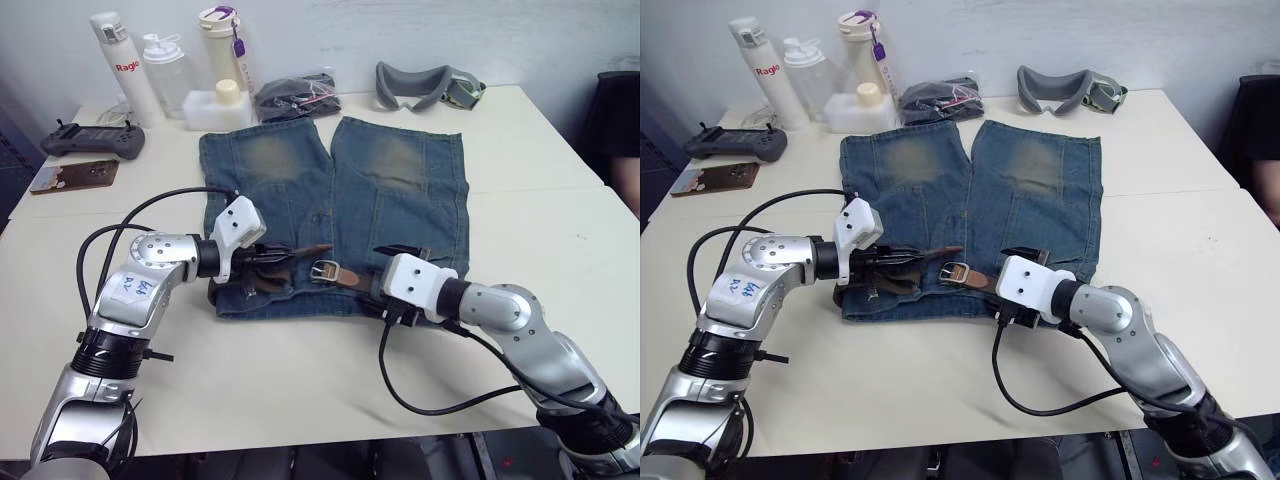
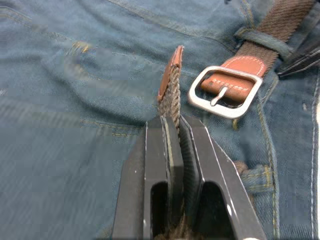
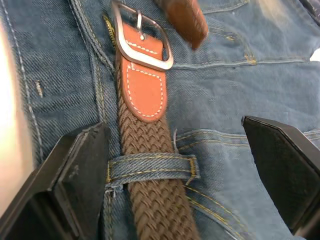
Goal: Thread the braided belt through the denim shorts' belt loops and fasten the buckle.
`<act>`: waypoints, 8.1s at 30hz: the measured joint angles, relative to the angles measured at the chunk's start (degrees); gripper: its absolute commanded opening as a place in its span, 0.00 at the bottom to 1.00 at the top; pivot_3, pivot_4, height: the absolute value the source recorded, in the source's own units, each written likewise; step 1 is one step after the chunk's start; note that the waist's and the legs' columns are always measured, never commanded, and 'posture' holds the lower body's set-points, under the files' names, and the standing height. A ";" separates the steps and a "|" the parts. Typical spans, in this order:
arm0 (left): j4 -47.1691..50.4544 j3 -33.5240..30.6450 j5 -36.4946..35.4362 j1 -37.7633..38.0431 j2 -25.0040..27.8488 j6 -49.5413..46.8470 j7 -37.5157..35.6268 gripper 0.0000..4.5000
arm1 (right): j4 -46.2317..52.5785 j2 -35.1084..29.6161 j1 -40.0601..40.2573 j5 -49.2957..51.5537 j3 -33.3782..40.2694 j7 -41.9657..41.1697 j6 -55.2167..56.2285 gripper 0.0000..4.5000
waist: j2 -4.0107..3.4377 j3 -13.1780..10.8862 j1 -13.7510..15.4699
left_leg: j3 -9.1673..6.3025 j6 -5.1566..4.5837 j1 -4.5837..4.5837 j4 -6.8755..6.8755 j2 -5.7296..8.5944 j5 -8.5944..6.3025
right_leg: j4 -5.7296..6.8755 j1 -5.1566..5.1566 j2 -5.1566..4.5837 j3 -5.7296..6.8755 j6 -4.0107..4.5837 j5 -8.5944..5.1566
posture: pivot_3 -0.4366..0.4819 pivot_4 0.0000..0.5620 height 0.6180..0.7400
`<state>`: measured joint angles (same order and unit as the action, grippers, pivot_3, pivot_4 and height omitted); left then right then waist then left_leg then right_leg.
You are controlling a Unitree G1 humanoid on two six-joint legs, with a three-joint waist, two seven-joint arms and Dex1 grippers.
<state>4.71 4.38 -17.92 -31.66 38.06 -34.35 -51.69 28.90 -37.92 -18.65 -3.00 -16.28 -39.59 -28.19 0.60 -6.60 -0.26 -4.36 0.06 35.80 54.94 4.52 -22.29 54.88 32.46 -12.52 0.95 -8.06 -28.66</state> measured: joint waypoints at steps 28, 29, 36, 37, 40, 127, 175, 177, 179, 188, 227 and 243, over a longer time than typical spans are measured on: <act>3.45 -1.23 -0.17 2.82 0.65 -2.40 1.33 0.00 | -4.25 5.53 -3.43 0.77 -3.72 -2.26 -1.74 0.48 | 0.16 0.12 -0.18 | 0.00 0.02 -0.24 -0.01 0.01 0.00 | 0.24 -0.05 0.01 -0.06 0.00 0.00 | 0.48 0.27 0.07; 3.45 -1.23 -0.17 2.82 0.63 -2.40 1.38 0.00 | -4.38 5.69 -3.36 0.82 -3.76 -2.39 -1.82 0.38 | 0.16 0.12 -0.17 | 0.00 0.02 -0.24 -0.01 0.01 0.00 | 0.25 -0.04 0.00 -0.06 0.00 0.00 | 0.48 0.27 0.07; 3.45 -4.36 -2.48 3.51 -1.85 -4.47 3.85 0.00 | -3.93 11.80 -1.67 7.44 2.33 -0.48 -11.89 0.00 | 0.27 0.23 -0.09 | -0.05 0.02 -0.35 -0.01 0.06 0.00 | 0.42 -0.07 0.01 -0.13 0.01 0.00 | 0.48 0.27 0.07; 3.46 -4.83 -2.79 3.68 -1.88 -4.76 4.38 0.00 | -3.79 12.58 -1.35 8.83 3.41 -0.17 -13.55 0.00 | 0.31 0.27 -0.09 | -0.05 0.03 -0.38 -0.01 0.07 -0.01 | 0.47 -0.08 0.00 -0.16 0.01 0.00 | 0.48 0.27 0.07; 3.64 -6.45 -3.42 5.27 -1.68 -4.96 5.20 0.00 | -3.68 15.46 -1.59 13.53 7.10 0.57 -19.35 0.00 | 0.29 0.33 -0.09 | -0.06 0.04 -0.42 -0.01 0.13 -0.02 | 0.53 -0.07 0.00 -0.26 0.03 -0.02 | 0.48 0.27 0.07; -0.81 -3.52 -2.57 4.98 -7.99 -0.72 7.83 0.00 | -5.86 25.39 -11.54 35.87 21.28 23.02 -47.18 0.00 | 0.32 0.36 -1.35 | -0.89 0.27 -0.61 -0.66 0.95 0.09 | 0.49 0.06 0.04 -0.78 0.01 0.00 | 0.48 0.27 0.07; -4.72 3.50 -0.92 -0.87 -12.68 2.43 2.65 0.00 | 0.27 -7.38 -5.00 22.64 4.91 -0.57 -15.51 0.65 | 0.43 0.37 -1.09 | -0.91 0.21 -0.48 -0.77 0.91 0.15 | -0.31 -0.17 -0.02 -0.47 -0.03 0.01 | 0.48 0.27 0.07; -4.98 3.44 -0.91 -0.88 -12.51 2.52 2.41 0.00 | 0.28 -10.55 -4.96 23.28 8.73 -3.14 -14.50 0.87 | 0.43 0.37 -1.13 | -0.91 0.21 -0.48 -0.77 0.86 0.15 | -0.34 -0.19 -0.02 -0.39 -0.03 0.01 | 0.48 0.27 0.07; -5.18 3.38 -0.91 -0.89 -12.48 2.62 2.32 0.00 | 0.28 -13.60 -5.02 23.19 11.28 -5.41 -12.32 1.00 | 0.43 0.37 -1.13 | -0.90 0.21 -0.50 -0.77 0.82 0.15 | -0.35 -0.21 -0.03 -0.34 -0.03 0.01 | 0.48 0.27 0.07; -5.65 2.27 -2.20 -2.86 -14.68 3.09 1.98 0.00 | -14.55 -15.17 -15.54 4.59 3.18 -9.13 13.93 1.00 | 0.44 0.36 -1.15 | -0.91 0.24 -0.49 -0.77 0.80 0.16 | -0.35 -0.20 -0.05 -0.26 -0.05 0.02 | 0.48 0.27 0.07; -1.89 -10.42 -23.73 -13.18 -9.28 -17.54 -2.09 0.99 | -32.64 -16.65 -20.93 -6.24 6.90 -15.17 44.56 0.00 | 0.44 0.36 -1.31 | -0.93 0.28 -0.29 -0.30 0.79 0.18 | 0.16 0.01 -0.05 -0.28 -0.13 0.06 | 0.48 0.27 0.07; -7.49 6.00 -2.12 -16.16 -23.20 1.21 11.30 0.49 | -23.13 -13.29 -23.42 -3.63 7.28 -19.12 28.16 0.00 | 0.44 0.36 -1.15 | -0.91 0.22 -0.10 -0.10 0.80 0.15 | 0.14 0.09 -0.04 -0.26 -0.15 0.07 | 0.48 0.27 0.07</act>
<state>-2.79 10.39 -20.04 -47.83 14.86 -33.15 -40.39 5.77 -51.21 -42.07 -6.63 -9.00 -58.72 -0.03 1.04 -6.24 -1.41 -5.26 0.29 35.71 54.83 5.32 -22.14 55.03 32.55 -12.56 0.69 -8.21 -28.58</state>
